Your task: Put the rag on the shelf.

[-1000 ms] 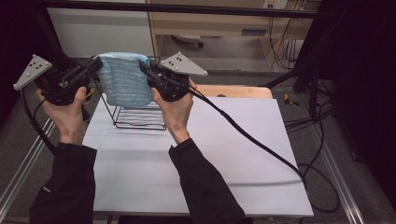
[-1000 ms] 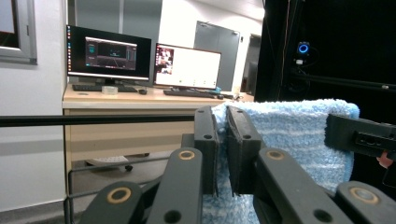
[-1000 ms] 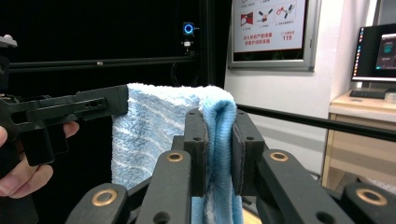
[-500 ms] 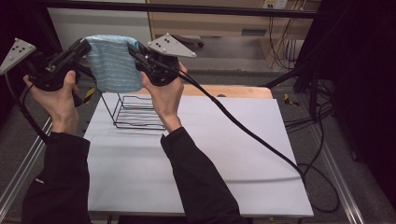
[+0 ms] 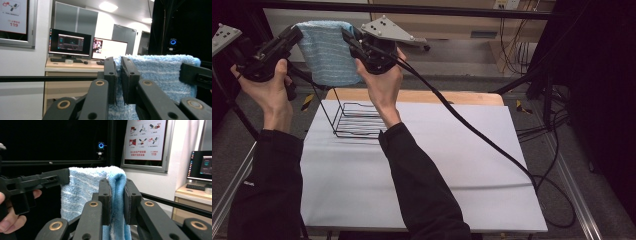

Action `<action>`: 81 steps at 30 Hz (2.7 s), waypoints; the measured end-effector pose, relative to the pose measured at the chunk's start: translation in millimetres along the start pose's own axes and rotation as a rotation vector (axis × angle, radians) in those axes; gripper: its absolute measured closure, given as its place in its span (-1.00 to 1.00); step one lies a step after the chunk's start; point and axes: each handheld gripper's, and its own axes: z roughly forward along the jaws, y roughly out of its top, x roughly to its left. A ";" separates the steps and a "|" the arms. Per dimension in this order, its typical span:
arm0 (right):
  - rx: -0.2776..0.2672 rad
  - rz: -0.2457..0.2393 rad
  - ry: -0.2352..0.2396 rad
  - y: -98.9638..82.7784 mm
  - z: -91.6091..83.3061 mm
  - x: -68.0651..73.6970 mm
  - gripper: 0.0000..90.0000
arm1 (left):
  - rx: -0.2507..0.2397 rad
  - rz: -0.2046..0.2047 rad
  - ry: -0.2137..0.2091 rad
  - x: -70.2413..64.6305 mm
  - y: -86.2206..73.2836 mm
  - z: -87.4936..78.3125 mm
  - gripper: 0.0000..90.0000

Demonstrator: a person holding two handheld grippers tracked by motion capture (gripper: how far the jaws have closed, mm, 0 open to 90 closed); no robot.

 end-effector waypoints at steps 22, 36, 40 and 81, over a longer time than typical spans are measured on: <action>0.004 0.028 0.001 -5.8 39.1 -26.5 0.76 | 0.043 0.040 0.066 17.0 5.3 34.8 0.86; 0.068 0.060 -0.011 -35.8 39.9 -43.1 0.76 | 0.103 0.026 0.028 32.0 -28.1 50.4 0.86; 0.083 0.052 -0.014 -43.9 36.0 -45.1 0.76 | 0.121 0.041 0.016 31.1 -35.2 49.8 0.86; 0.365 0.023 0.044 -67.1 8.2 -17.6 0.72 | 0.322 0.042 -0.116 39.5 -67.1 -2.5 0.84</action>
